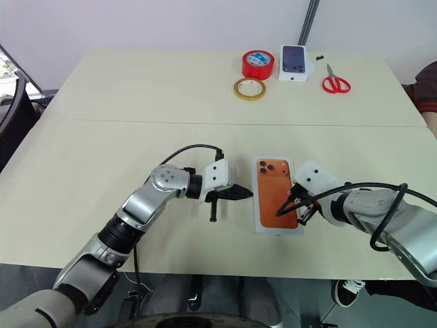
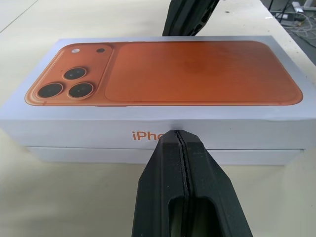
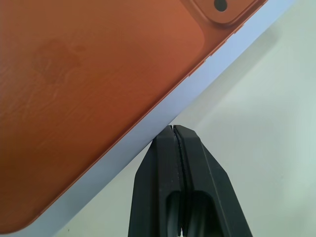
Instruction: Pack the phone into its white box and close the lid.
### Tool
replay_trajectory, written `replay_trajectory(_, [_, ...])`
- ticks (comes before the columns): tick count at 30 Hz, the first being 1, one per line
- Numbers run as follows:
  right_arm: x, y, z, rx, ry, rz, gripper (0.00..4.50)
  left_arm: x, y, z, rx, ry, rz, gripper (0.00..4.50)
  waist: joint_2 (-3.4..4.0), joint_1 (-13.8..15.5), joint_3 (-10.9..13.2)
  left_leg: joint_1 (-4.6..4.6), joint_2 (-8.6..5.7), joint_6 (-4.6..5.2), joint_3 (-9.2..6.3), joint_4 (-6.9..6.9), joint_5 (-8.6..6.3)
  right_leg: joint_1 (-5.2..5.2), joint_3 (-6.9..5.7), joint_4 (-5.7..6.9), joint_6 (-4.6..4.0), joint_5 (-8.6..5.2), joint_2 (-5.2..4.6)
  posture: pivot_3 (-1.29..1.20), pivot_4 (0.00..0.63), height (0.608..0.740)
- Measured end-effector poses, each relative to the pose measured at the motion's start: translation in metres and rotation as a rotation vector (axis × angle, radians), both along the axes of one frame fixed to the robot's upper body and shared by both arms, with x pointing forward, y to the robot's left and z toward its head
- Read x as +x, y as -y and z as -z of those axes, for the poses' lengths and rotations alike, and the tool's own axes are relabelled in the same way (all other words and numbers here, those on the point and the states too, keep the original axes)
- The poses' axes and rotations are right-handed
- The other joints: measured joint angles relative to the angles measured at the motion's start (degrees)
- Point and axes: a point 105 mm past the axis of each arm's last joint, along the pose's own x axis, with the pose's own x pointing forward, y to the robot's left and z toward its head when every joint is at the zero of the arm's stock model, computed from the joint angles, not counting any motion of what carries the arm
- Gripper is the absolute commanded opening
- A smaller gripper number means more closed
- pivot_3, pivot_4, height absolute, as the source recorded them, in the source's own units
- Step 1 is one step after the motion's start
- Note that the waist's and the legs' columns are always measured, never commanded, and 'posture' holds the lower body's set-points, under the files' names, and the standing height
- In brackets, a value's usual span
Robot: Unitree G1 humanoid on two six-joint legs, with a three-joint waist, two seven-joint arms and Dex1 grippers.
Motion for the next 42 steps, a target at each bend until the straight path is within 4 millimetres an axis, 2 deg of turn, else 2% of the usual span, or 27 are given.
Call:
replay_trajectory(10, [0.0, 0.0, 0.001, 0.012, 0.003, 0.003, 0.02, -0.001, -0.001, 0.004, 0.023, -0.012, 0.002, 0.0, 0.0, 0.0, 0.0, 0.01, 0.0, 0.0, 0.0, 0.0, 0.0, 0.0, 0.0, 0.0, 0.0, 0.0, 0.01, 0.0, 0.15, 0.74])
replay_trajectory(20, [0.003, -0.004, 0.0, 0.03, 0.017, -0.007, 0.02, 0.007, -0.006, 0.005, 0.023, -0.015, -0.046, 0.0, 0.0, 0.0, 0.0, 0.02, 0.0, 0.0, 0.0, 0.01, 0.0, 0.0, 0.0, 0.02, 0.0, 0.0, 0.01, 0.0, 0.15, 0.74])
replay_trajectory(26, [0.002, 0.001, -0.001, 0.001, 0.019, -0.014, 0.02, 0.01, -0.009, 0.006, 0.023, -0.019, -0.063, 0.0, 0.0, 0.0, 0.0, 0.02, 0.0, 0.0, 0.0, 0.01, 0.0, 0.0, 0.0, 0.03, 0.0, 0.0, 0.01, 0.0, 0.15, 0.74])
replay_trajectory(29, [0.0, 0.013, -0.008, -0.027, 0.029, -0.021, 0.02, 0.02, -0.015, 0.0, -0.016, -0.039, -0.123, 0.0, 0.0, 0.1, 0.0, 0.01, -0.01, 0.0, 0.0, 0.03, 0.0, 0.01, 0.0, 0.03, 0.0, 0.0, 0.0, 0.0, 0.15, 0.74])
replay_trajectory(32, [-0.004, 0.018, -0.022, 0.006, 0.056, -0.047, 0.02, 0.033, -0.016, -0.019, -0.08, -0.033, -0.174, 0.0, -0.02, 0.1, 0.0, 0.04, -0.01, 0.0, -0.01, 0.05, 0.0, 0.05, -0.01, 0.03, 0.01, 0.0, 0.01, 0.0, 0.15, 0.74])
replay_trajectory(34, [-0.013, 0.012, -0.028, 0.058, 0.052, -0.099, 0.02, 0.038, -0.009, -0.032, -0.113, -0.009, -0.181, 0.0, -0.03, 0.2, 0.0, 0.07, -0.02, 0.0, -0.01, 0.05, 0.0, 0.12, -0.02, 0.01, 0.01, 0.0, 0.02, 0.0, 0.15, 0.74])
replay_trajectory(37, [-0.025, -0.007, -0.028, 0.114, 0.037, -0.193, 0.02, 0.039, -0.002, -0.034, -0.118, -0.007, -0.169, 0.0, -0.04, 0.0, 0.0, 0.21, -0.02, 0.0, -0.01, 0.03, 0.0, 0.2, -0.01, 0.01, 0.01, 0.0, 0.04, 0.0, 0.15, 0.74])
replay_trajectory(40, [-0.034, -0.025, -0.013, 0.161, 0.002, -0.227, 0.02, 0.037, 0.01, -0.017, -0.055, -0.004, -0.139, 0.0, -0.04, 0.0, 0.0, 0.3, -0.01, 0.0, -0.01, 0.02, 0.0, 0.28, 0.02, 0.02, 0.01, 0.0, 0.07, 0.0, 0.15, 0.74])
replay_trajectory(42, [-0.037, -0.029, 0.001, 0.16, -0.042, -0.208, 0.02, 0.038, 0.012, -0.005, -0.006, -0.001, -0.136, 0.0, -0.03, 0.0, 0.0, 0.31, -0.02, 0.0, 0.0, 0.02, 0.0, 0.27, 0.03, 0.02, 0.01, 0.0, 0.06, 0.0, 0.15, 0.74])
